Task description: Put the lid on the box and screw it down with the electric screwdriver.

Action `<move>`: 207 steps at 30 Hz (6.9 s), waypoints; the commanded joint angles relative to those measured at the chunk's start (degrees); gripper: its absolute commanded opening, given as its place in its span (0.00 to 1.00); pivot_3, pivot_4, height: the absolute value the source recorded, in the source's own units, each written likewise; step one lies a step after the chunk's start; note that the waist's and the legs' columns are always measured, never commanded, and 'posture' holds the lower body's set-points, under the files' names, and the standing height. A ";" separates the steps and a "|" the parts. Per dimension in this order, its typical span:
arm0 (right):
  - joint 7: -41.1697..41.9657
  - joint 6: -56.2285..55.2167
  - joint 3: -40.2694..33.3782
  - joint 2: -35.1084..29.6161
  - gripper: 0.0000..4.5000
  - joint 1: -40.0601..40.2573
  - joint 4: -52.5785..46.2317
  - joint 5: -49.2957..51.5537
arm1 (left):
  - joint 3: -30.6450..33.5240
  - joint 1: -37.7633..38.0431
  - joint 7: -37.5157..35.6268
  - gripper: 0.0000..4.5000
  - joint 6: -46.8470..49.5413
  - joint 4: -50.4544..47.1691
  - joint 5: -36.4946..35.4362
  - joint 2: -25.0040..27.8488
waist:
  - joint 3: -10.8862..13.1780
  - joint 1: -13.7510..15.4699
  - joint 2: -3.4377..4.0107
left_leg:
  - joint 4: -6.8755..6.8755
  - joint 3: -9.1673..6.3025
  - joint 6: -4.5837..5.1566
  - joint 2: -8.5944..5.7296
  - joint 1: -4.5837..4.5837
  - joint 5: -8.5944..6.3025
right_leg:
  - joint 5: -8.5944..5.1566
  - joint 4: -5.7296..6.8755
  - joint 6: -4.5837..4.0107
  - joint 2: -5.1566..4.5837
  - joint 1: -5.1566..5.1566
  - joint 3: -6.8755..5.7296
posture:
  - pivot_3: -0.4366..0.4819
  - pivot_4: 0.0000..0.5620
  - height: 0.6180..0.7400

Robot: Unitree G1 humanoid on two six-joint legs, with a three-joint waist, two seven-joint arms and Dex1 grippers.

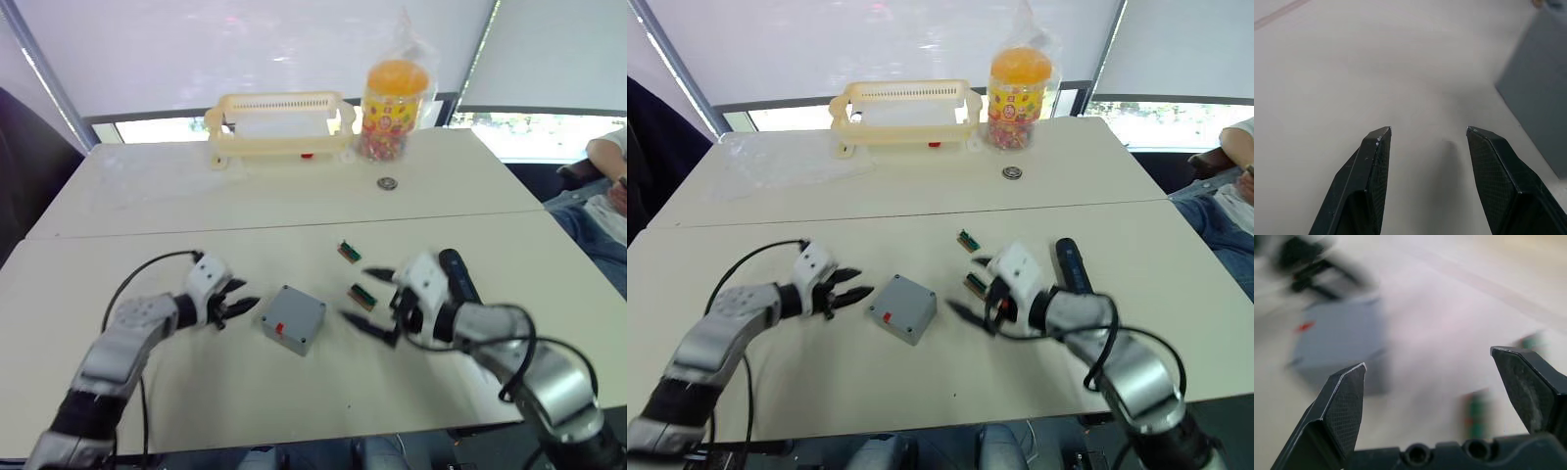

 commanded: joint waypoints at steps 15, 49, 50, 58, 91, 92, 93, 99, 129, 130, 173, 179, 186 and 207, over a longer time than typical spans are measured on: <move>12.26 -28.20 13.76 5.57 0.99 -15.98 33.83 -16.06 | 3.24 13.89 10.60 0.55 9.05 -22.78 -6.87 -3.52 | -0.01 0.14 0.02 | 0.00 -0.04 -0.07 -0.01 0.04 0.04 | 0.02 0.04 -0.05 0.01 0.06 -0.05 | 0.48 0.27 1.00; 8.41 -12.57 12.40 7.25 0.99 -3.17 10.76 -15.94 | -3.62 2.64 7.65 0.55 1.91 -11.02 1.32 -3.96 | -0.02 0.27 0.03 | 0.01 -0.05 -0.09 -0.03 0.05 0.05 | 0.04 0.08 -0.08 0.01 0.05 -0.05 | 0.48 0.27 1.00; 8.32 -12.33 11.80 7.03 0.99 -3.20 10.65 -15.80 | -3.48 2.55 7.87 0.55 1.90 -10.98 1.53 -4.04 | -0.02 0.28 0.03 | 0.01 -0.05 -0.10 -0.03 0.05 0.05 | 0.04 0.08 -0.08 0.01 0.05 -0.04 | 0.48 0.27 1.00; 7.81 -1.03 -2.60 7.47 0.99 -2.76 4.72 -3.05 | 3.39 1.84 4.23 0.55 3.71 -11.22 -2.41 0.01 | -0.02 0.20 0.03 | 0.01 -0.07 -0.09 -0.01 0.05 0.05 | 0.04 0.09 -0.08 0.01 0.05 -0.05 | 0.48 0.27 1.00; 5.29 -10.30 2.81 9.06 0.71 -3.13 23.39 -7.24 | 4.24 -7.25 -5.23 0.55 16.13 -24.43 -19.75 15.68 | -0.01 0.06 0.06 | 0.01 0.00 -0.09 -0.03 0.07 0.05 | 0.04 0.17 -0.08 0.04 0.04 -0.02 | 0.48 0.27 1.00; 5.13 -10.43 2.89 9.15 0.65 -3.15 23.58 -7.42 | 4.17 -7.28 -5.09 0.55 16.15 -24.44 -19.75 15.60 | -0.01 0.06 0.06 | 0.01 0.00 -0.09 -0.02 0.08 0.05 | 0.04 0.17 -0.08 0.04 0.04 -0.02 | 0.48 0.27 1.00; 5.09 -10.48 2.91 9.17 0.59 -3.14 23.67 -7.45 | 4.14 -7.34 -4.96 0.55 16.24 -24.48 -19.83 15.54 | -0.01 0.07 0.06 | 0.01 0.00 -0.09 -0.03 0.08 0.05 | 0.04 0.17 -0.08 0.04 0.04 -0.02 | 0.48 0.27 1.00; 4.72 -10.45 2.87 9.39 0.30 -3.07 23.90 -7.34 | 3.52 -7.74 -4.33 0.55 16.21 -24.20 -19.84 15.31 | -0.01 0.07 0.06 | 0.01 0.00 -0.09 -0.03 0.08 0.06 | 0.04 0.18 -0.08 0.04 0.04 -0.02 | 0.48 0.27 1.00; 2.14 -6.55 -0.99 10.15 0.01 -4.36 18.23 -4.65 | 1.57 -7.87 -4.85 0.55 14.69 -22.81 -18.64 15.01 | -0.01 0.08 0.06 | 0.01 -0.01 -0.09 -0.04 0.08 0.06 | 0.04 0.19 -0.08 0.04 0.04 -0.01 | 0.48 0.27 1.00; 1.93 -5.77 -1.23 10.22 0.01 -4.49 17.25 -4.25 | 1.30 -7.97 -5.05 0.55 14.54 -22.64 -18.54 14.95 | -0.01 0.08 0.07 | 0.01 0.00 -0.09 -0.04 0.08 0.06 | 0.04 0.19 -0.08 0.04 0.04 -0.01 | 0.48 0.27 1.00; 7.43 -2.90 11.20 10.97 0.01 -2.15 7.53 -0.04 | 0.97 -5.70 -6.21 0.55 14.29 -23.53 -17.28 16.44 | -0.02 0.09 0.05 | 0.01 -0.02 -0.09 -0.02 0.09 0.05 | 0.04 0.19 -0.08 0.05 0.05 -0.02 | 0.48 0.27 1.00; 7.40 -2.54 11.26 11.29 0.13 -2.73 7.60 -0.13 | 0.58 -6.06 -6.12 0.55 14.28 -23.40 -17.22 16.23 | -0.02 0.09 0.05 | 0.01 -0.02 -0.09 -0.02 0.09 0.05 | 0.04 0.19 -0.08 0.05 0.05 -0.02 | 0.48 0.27 1.00; 6.58 0.24 5.23 10.68 0.77 -6.04 5.41 3.40 | 1.06 -7.53 -6.61 0.55 14.78 -22.88 -18.50 15.71 | -0.02 0.15 0.05 | 0.01 -0.03 -0.09 -0.02 0.09 0.05 | 0.04 0.20 -0.08 0.05 0.05 -0.03 | 0.48 0.27 1.00; 6.78 54.49 -23.11 -34.78 0.99 -3.91 12.43 30.64 | -10.26 -19.14 -17.50 0.55 5.23 -21.97 -15.53 10.82 | -0.02 0.22 0.07 | 0.06 0.39 0.10 0.03 0.14 -0.03 | 0.02 -0.02 -0.09 0.06 0.22 0.03 | 0.48 0.27 1.00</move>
